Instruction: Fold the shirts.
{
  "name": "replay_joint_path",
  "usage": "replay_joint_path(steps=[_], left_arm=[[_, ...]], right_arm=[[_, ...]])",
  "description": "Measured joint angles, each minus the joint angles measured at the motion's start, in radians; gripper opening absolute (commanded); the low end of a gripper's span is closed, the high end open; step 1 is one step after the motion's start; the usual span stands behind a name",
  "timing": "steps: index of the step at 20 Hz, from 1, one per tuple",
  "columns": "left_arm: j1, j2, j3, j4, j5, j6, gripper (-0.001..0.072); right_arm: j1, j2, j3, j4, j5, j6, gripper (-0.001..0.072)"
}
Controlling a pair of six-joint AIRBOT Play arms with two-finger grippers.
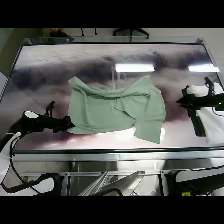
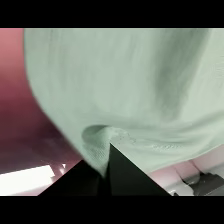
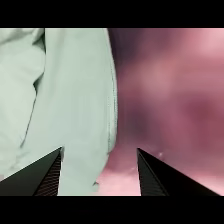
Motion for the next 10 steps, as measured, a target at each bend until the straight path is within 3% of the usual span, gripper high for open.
replay_joint_path(steps=[5, 7, 9, 10], left_arm=[[0.096, 0.0, 0.061, 0.06, -0.036, -0.022, 0.0016], [0.115, 0.0, 0.07, 0.069, -0.039, -0.018, 0.0016], [0.127, 0.0, 0.074, 0.074, -0.039, -0.011, 0.0016], [0.13, 0.0, 0.076, 0.077, -0.039, -0.006, 0.0016]], right_arm=[[0.128, -0.083, -0.051, 0.0, -0.034, -0.005, 0.0508], [0.184, -0.123, -0.055, 0.016, -0.03, 0.004, 0.0453], [0.234, -0.154, -0.057, 0.03, -0.017, 0.014, 0.0452], [0.256, -0.163, -0.058, 0.03, -0.013, 0.015, 0.0406]])
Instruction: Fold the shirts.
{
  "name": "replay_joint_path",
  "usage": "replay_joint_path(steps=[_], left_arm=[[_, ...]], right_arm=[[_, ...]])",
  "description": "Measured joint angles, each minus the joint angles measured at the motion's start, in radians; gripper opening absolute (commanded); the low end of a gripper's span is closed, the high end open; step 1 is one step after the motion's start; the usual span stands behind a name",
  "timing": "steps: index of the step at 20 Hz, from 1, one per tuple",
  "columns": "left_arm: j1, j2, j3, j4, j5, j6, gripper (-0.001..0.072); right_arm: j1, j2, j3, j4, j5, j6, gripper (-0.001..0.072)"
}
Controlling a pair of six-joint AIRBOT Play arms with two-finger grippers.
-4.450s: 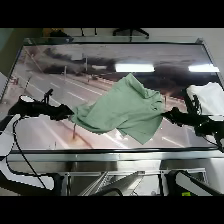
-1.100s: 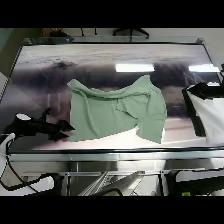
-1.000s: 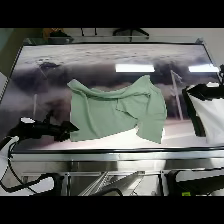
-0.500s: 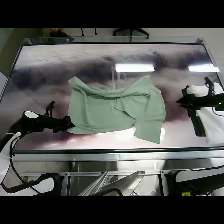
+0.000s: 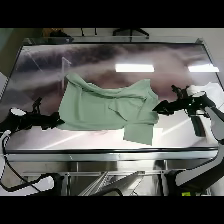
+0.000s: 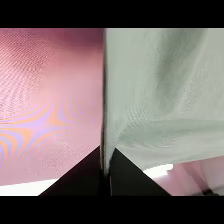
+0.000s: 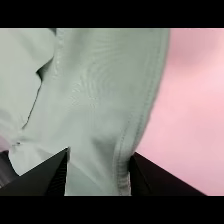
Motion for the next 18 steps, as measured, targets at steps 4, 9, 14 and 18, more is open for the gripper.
replay_joint_path(steps=[4, 9, 14, 18], left_arm=[[0.006, 0.0, 0.006, 0.001, -0.001, 0.011, 0.0015], [0.008, 0.052, 0.154, -0.041, -0.151, 0.017, 0.0014], [0.05, 0.255, 0.607, -0.313, -0.307, 0.017, 0.0014], [0.218, 0.388, 1.069, -0.455, -0.354, -0.035, 0.0014]], right_arm=[[0.051, -0.008, -0.006, -0.017, 0.028, 0.003, 0.0025], [0.047, 0.156, 0.072, 0.148, 0.119, -0.022, 0.0025], [-0.051, 0.426, 0.441, 0.476, 0.076, -0.06, 0.0025], [-0.156, 0.618, 0.722, 0.541, -0.055, -0.064, 0.0026]])
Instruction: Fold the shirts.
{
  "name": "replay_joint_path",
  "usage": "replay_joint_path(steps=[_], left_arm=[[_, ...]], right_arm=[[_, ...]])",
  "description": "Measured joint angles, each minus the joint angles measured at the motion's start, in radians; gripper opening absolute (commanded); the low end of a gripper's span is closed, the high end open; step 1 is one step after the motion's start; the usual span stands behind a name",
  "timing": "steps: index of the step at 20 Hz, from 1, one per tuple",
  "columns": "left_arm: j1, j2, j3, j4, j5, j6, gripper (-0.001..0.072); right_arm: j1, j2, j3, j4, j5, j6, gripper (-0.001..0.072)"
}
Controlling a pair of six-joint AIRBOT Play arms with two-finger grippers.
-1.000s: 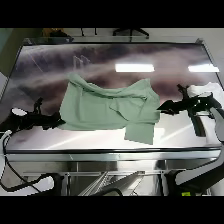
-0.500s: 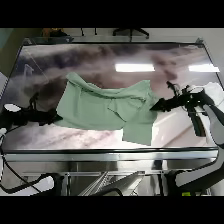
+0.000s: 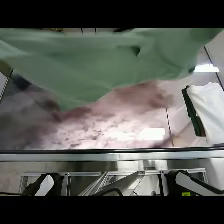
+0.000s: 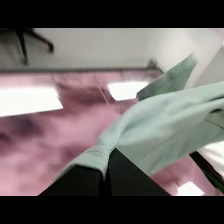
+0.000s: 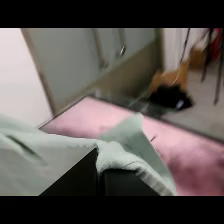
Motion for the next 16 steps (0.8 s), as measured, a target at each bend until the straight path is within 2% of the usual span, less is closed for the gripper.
replay_joint_path(steps=[3, 5, 7, 9, 12, 16], left_arm=[[0.105, 0.079, 0.165, -0.03, 0.011, -0.026, 0.0014], [0.126, 0.111, 0.175, -0.01, 0.02, -0.035, 0.0014], [0.109, 0.109, 0.134, 0.034, 0.02, -0.039, 0.0014], [0.043, 0.074, 0.07, 0.056, 0.018, -0.038, 0.0014], [-0.13, -0.044, -0.047, 0.127, 0.049, -0.014, 0.0014], [-0.33, -0.321, -0.164, 0.335, 0.145, 0.002, 0.0015]], right_arm=[[-0.055, 0.121, 0.079, -0.108, -0.099, 0.051, 0.0026], [-0.076, 0.159, 0.096, -0.186, -0.134, 0.099, 0.0026], [-0.087, 0.158, 0.082, -0.202, -0.134, 0.126, 0.0025], [-0.092, 0.129, 0.034, -0.16, -0.095, 0.132, 0.0024], [-0.077, 0.057, -0.124, -0.069, -0.057, 0.099, 0.0024], [0.048, -0.105, -0.411, -0.071, -0.149, 0.004, 0.0025]])
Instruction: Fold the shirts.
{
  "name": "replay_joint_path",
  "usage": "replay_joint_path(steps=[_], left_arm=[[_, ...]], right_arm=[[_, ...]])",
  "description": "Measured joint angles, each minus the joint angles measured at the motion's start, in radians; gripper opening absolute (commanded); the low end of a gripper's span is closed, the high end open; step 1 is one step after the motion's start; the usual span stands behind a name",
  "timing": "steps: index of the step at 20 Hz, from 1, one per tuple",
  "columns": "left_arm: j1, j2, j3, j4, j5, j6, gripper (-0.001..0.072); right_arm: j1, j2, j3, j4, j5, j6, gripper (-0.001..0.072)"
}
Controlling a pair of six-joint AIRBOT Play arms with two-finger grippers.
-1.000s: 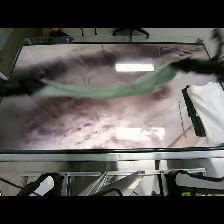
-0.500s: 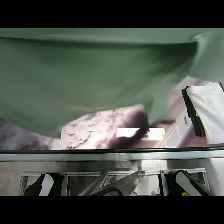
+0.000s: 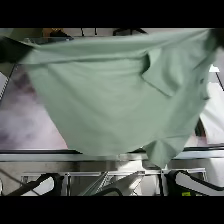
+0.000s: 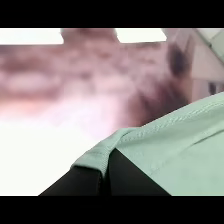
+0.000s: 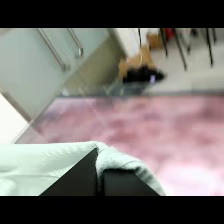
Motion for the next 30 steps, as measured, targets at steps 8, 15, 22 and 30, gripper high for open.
replay_joint_path(steps=[8, 15, 22, 30], left_arm=[[-0.054, -0.648, 0.197, 0.131, 0.031, -0.043, 0.0015], [-0.066, -0.777, 0.306, 0.18, -0.003, -0.089, 0.0015], [-0.107, -0.786, 0.252, 0.285, -0.024, -0.107, 0.0015], [-0.141, -0.803, 0.225, 0.331, 0.035, -0.107, 0.0697]], right_arm=[[0.177, -0.557, -0.05, 0.052, -0.249, -0.2, 0.0024], [0.154, -0.755, 0.225, -0.117, -0.152, -0.087, 0.0025], [0.121, -0.78, 0.278, -0.353, -0.032, -0.034, 0.0025], [0.148, -0.805, 0.283, -0.473, -0.004, -0.019, 0.0369]])
